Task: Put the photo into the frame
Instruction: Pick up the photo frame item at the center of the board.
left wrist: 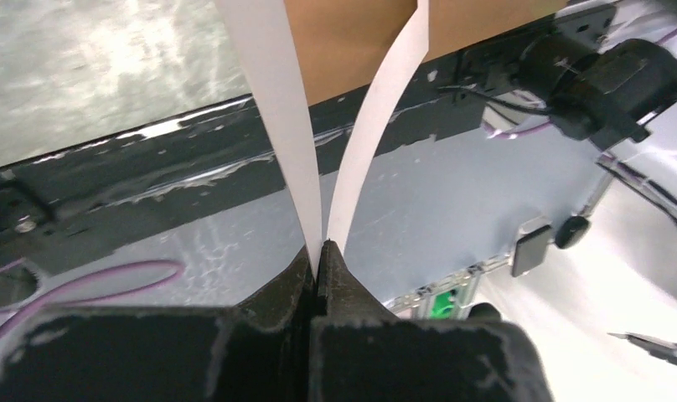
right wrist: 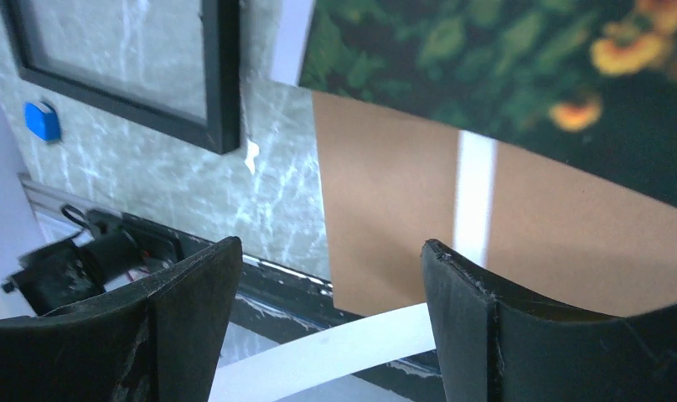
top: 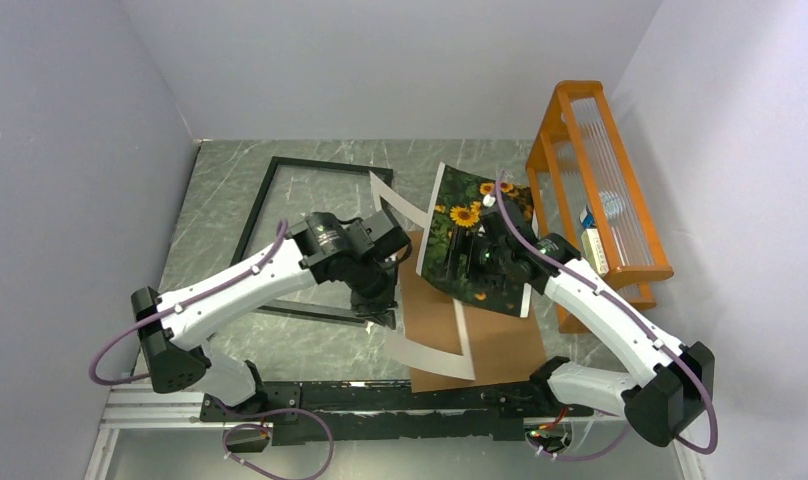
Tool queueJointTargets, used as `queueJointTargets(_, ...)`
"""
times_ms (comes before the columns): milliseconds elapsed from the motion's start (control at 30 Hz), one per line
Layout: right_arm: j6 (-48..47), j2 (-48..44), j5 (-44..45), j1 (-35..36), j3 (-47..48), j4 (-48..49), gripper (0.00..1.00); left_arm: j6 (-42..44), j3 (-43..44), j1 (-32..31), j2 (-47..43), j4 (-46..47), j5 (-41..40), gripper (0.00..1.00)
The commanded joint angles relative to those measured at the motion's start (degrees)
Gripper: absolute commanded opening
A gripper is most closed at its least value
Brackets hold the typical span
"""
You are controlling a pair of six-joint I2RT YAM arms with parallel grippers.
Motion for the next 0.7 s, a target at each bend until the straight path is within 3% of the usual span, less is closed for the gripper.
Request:
queueJointTargets(0, 0.19, 0.54, 3.6, -0.92, 6.79, 0.3, 0.83, 4.21, 8.49, 1.22, -1.7, -18.51, -5.77, 0.03)
queueJointTargets(267, 2.33, 5.14, -3.96, -2.84, 10.56, 8.08, 0.89, 7.2, 20.56, 7.91, -6.16, -27.28, -8.15, 0.02)
queueJointTargets(667, 3.03, 11.34, -12.3, -5.12, 12.82, 14.68, 0.9, 18.32, 33.13, 18.52, 0.33, -25.04, -5.62, 0.03)
